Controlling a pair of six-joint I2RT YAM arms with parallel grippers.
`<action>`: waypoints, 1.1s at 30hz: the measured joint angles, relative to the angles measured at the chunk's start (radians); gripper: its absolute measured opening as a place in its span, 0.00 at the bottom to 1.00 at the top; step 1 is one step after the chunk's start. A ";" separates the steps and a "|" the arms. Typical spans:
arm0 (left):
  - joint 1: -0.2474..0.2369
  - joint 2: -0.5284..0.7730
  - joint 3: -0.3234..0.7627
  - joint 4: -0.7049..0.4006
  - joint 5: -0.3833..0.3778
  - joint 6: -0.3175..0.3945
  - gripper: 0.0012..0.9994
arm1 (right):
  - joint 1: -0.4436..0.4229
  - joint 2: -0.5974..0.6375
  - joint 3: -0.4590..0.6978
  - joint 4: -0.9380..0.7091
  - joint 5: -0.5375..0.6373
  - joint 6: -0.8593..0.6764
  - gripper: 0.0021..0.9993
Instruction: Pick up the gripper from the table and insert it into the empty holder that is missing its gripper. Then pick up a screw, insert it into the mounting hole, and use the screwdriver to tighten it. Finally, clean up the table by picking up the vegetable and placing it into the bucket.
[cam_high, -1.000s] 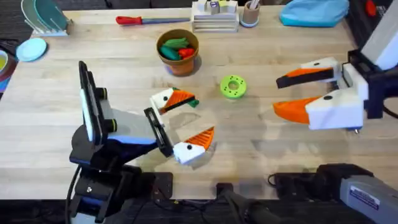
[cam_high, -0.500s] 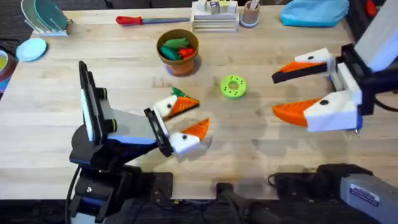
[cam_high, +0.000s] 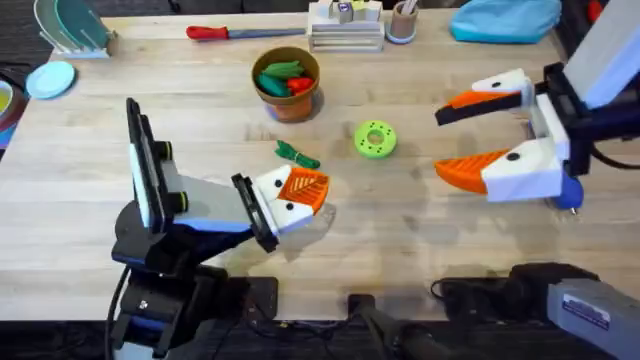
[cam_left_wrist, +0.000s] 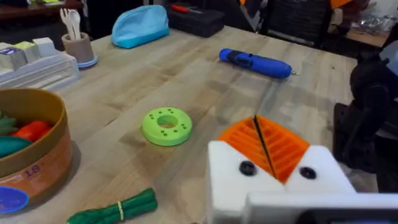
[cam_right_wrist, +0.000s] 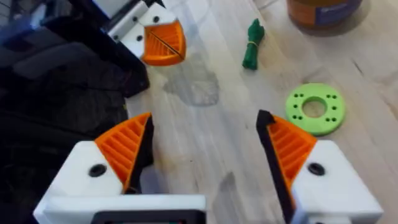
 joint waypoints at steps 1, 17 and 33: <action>0.000 0.000 0.000 0.000 0.000 0.000 0.01 | -0.001 0.000 0.000 0.009 0.011 0.000 0.99; 0.000 0.000 0.000 0.000 -0.003 0.000 0.01 | -0.256 0.085 0.000 0.512 0.520 0.402 0.99; 0.000 0.000 0.000 0.000 -0.003 0.000 0.01 | -0.435 0.346 -0.001 0.516 0.949 0.412 0.99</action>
